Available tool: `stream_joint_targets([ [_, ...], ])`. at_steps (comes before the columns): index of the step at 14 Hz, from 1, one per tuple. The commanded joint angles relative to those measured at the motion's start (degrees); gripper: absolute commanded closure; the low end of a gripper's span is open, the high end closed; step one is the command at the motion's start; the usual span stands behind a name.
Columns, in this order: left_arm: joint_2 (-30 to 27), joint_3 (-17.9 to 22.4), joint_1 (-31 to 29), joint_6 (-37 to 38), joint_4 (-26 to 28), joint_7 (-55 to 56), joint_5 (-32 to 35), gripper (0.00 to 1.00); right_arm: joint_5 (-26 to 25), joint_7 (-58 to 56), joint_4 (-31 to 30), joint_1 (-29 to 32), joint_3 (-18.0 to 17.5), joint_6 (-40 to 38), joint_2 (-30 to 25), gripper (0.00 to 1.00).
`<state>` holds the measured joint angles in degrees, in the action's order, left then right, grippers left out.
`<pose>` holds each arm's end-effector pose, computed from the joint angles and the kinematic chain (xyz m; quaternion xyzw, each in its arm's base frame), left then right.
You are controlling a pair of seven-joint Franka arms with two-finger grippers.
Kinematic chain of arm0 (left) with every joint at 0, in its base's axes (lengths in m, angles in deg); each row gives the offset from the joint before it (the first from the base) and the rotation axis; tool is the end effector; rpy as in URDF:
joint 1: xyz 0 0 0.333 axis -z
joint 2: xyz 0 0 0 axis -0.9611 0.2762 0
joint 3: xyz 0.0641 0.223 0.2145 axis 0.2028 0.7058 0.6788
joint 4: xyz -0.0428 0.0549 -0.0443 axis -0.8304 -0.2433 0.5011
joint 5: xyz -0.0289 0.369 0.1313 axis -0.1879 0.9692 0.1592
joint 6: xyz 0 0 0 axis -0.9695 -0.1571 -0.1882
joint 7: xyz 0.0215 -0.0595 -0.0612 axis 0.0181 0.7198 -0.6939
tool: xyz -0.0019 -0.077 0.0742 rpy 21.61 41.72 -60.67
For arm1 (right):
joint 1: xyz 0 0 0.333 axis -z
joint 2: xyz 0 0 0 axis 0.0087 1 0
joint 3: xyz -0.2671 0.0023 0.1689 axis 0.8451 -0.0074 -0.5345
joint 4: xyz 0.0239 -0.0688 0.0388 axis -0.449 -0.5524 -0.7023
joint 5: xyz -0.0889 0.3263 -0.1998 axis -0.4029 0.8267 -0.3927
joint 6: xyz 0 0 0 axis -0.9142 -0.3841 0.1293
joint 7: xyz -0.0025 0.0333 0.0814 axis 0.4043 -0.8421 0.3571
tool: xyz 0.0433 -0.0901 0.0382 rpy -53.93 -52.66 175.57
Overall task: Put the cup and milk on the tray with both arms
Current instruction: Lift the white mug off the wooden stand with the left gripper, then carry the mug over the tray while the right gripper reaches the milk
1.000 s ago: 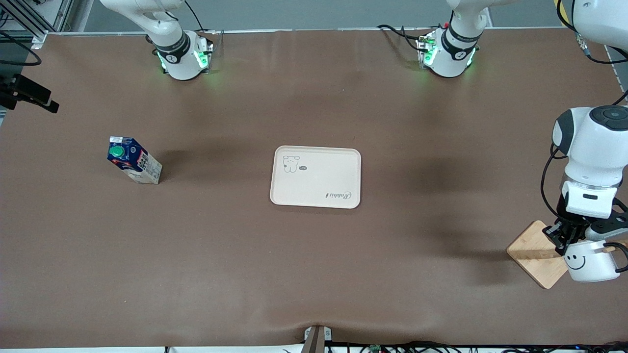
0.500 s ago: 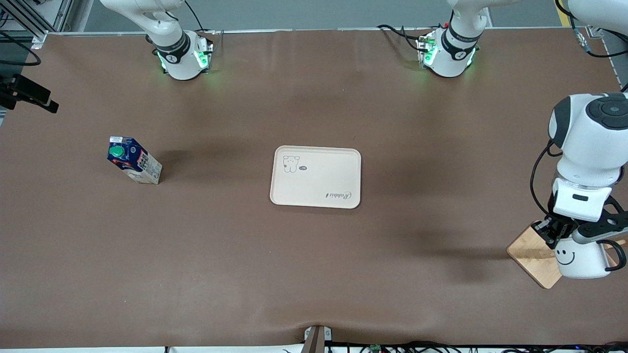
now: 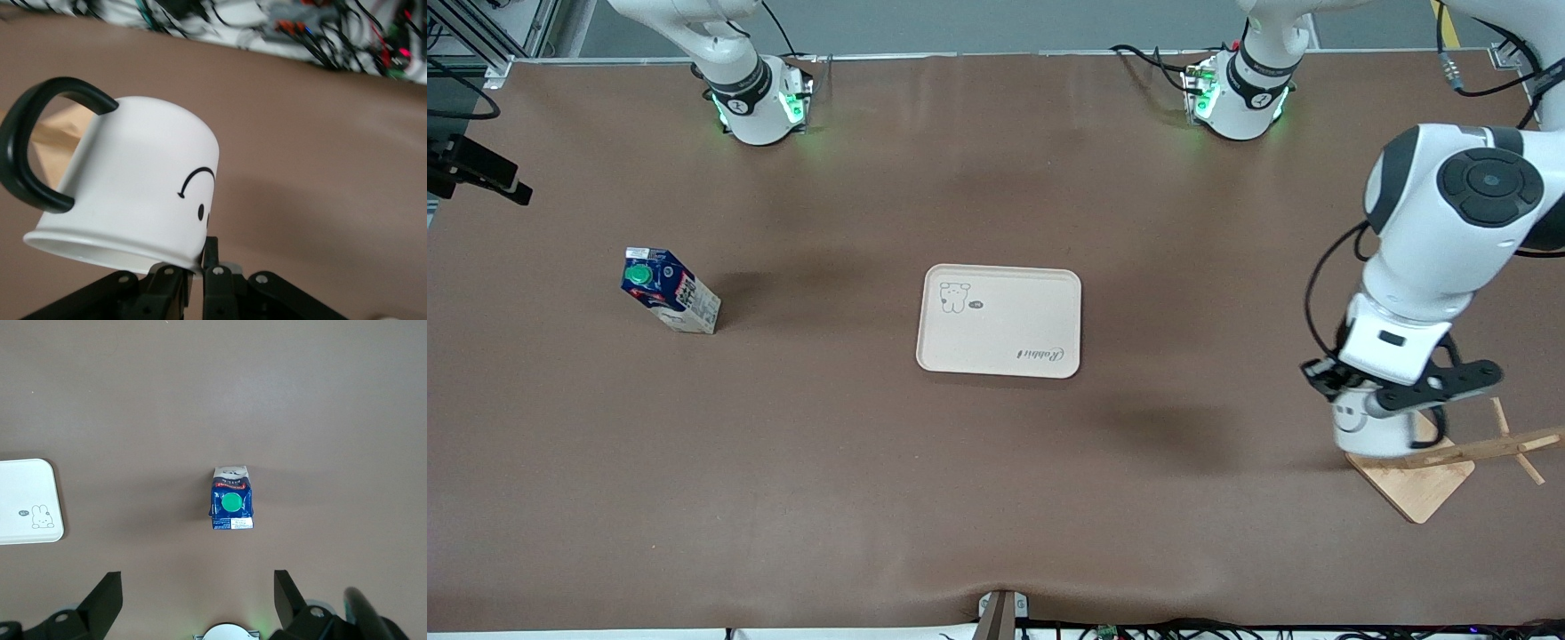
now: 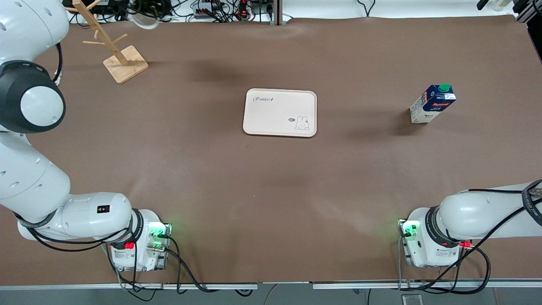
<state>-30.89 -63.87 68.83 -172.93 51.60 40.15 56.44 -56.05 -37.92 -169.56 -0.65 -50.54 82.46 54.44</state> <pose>0.6458 -0.1423 0.4864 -0.9872 -0.1084 -0.1146 0.0255 0.5164 -0.0478 0.6615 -0.9974 0.0605 0.0338 0.0196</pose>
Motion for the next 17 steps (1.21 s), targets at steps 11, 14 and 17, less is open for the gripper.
stream_joint_targets([
  [11, 13.9, -1.4, 22.3, 4.8, -4.5, 7.0, -12.3, 1.0, -0.2, 0.1, 1.2, 1.6, -0.4, 1.8, 2.4, 0.0],
  [14, 19.4, -1.4, 26.7, 9.2, -9.0, 13.2, -15.9, 1.0, -3.0, 0.0, 1.1, 1.6, -0.4, 2.2, 6.4, 0.0],
  [17, 22.7, -1.4, 27.8, 10.8, -9.9, 14.7, -17.9, 1.0, -3.1, -0.7, 0.3, 2.9, -0.4, 1.6, 11.9, 0.0],
])
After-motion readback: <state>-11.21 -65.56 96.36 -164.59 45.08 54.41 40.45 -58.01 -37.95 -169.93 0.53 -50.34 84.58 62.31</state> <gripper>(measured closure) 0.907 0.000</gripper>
